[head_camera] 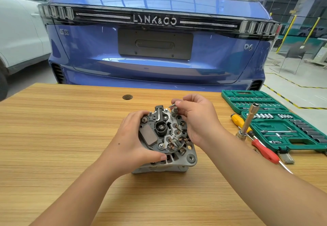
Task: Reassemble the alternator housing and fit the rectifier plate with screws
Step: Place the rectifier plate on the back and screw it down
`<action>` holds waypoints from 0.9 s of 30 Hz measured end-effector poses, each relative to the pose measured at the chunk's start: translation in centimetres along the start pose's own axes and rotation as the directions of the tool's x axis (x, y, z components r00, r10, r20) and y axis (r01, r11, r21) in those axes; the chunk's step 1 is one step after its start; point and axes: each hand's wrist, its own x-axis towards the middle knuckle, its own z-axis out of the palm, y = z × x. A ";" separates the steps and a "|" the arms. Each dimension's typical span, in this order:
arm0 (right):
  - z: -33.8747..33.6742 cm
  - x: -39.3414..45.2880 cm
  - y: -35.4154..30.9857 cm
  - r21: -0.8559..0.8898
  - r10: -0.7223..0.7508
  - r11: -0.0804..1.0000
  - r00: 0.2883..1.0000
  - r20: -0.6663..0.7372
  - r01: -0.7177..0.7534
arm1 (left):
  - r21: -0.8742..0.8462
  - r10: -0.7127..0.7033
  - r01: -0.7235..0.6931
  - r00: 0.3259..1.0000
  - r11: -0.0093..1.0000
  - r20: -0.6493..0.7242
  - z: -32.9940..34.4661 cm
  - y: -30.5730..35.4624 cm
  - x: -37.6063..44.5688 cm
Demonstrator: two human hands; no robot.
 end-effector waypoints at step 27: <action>0.7 0.3 -0.4 -0.126 0.045 0.991 0.999 0.011 -0.043 | 0.282 0.111 -0.098 0.993 0.954 -0.031 -1.2 0.7 0.4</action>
